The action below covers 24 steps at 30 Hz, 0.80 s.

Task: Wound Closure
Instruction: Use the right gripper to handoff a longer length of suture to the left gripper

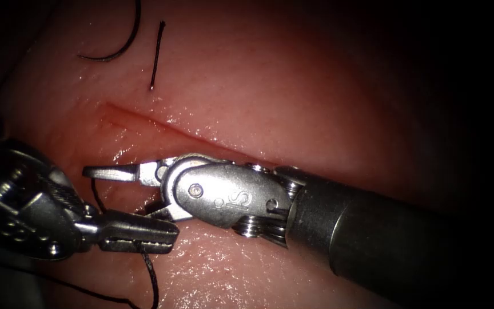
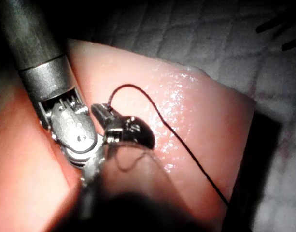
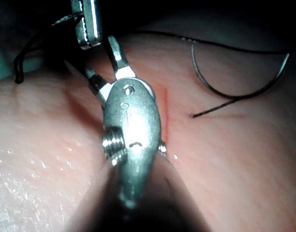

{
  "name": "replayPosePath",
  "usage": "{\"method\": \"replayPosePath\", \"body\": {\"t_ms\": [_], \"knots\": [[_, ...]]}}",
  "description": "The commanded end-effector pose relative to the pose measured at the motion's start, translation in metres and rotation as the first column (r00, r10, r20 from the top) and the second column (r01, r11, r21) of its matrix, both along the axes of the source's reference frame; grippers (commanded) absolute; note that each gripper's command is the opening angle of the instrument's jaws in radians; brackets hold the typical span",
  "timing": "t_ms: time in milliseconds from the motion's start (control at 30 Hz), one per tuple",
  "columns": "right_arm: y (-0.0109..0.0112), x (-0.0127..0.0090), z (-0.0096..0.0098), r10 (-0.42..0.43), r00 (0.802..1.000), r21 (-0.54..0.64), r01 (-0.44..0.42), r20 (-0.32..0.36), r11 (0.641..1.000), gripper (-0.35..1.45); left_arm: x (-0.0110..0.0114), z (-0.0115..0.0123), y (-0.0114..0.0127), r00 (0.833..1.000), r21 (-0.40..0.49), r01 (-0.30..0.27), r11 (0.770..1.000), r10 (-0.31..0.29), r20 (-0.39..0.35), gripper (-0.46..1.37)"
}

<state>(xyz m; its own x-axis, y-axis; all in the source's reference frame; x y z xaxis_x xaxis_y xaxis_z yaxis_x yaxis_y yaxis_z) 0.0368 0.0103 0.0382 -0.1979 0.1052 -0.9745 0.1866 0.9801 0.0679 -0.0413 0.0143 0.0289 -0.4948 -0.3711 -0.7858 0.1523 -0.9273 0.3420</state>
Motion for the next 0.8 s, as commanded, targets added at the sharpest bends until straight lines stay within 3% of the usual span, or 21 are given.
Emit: {"method": "replayPosePath", "body": {"t_ms": [33, 100, 267, 433, 700, 800], "knots": [[0.0003, 0.0002, 0.0, 0.014, 1.0, -0.011, -0.014, 0.002, 1.0, 0.17, 0.0, 0.0001, -0.0001, 1.0, 0.007, -0.002, 1.0, 0.002, -0.002, -0.35], [0.0005, 0.0004, -0.0002, 0.027, 1.0, -0.006, -0.027, 0.004, 1.0, 0.18, 0.0, 0.0002, -0.0002, 1.0, 0.006, -0.002, 1.0, 0.002, -0.002, -0.35], [0.0016, 0.001, -0.0012, 0.06, 0.998, -0.008, -0.06, 0.006, 0.998, 0.49, 0.0, 0.0004, -0.0002, 1.0, 0.009, 0.001, 1.0, -0.001, -0.001, -0.35], [0.0019, 0.0012, -0.0014, 0.064, 0.998, -0.01, -0.064, 0.006, 0.998, 0.31, 0.0, 0.0004, -0.0002, 1.0, 0.009, 0.001, 1.0, -0.001, -0.001, -0.35], [0.0018, 0.0015, -0.0016, 0.072, 0.997, -0.02, -0.072, -0.004, 0.997, 0.32, -0.0001, 0.0004, 0.0, 1.0, 0.011, 0.001, 1.0, -0.001, 0.0, -0.35], [0.0017, 0.0019, -0.0017, 0.07, 0.997, -0.043, -0.07, -0.014, 0.997, 0.2, -0.0001, 0.0004, 0.0, 1.0, 0.011, 0.001, 1.0, -0.001, 0.0, -0.35]]}}
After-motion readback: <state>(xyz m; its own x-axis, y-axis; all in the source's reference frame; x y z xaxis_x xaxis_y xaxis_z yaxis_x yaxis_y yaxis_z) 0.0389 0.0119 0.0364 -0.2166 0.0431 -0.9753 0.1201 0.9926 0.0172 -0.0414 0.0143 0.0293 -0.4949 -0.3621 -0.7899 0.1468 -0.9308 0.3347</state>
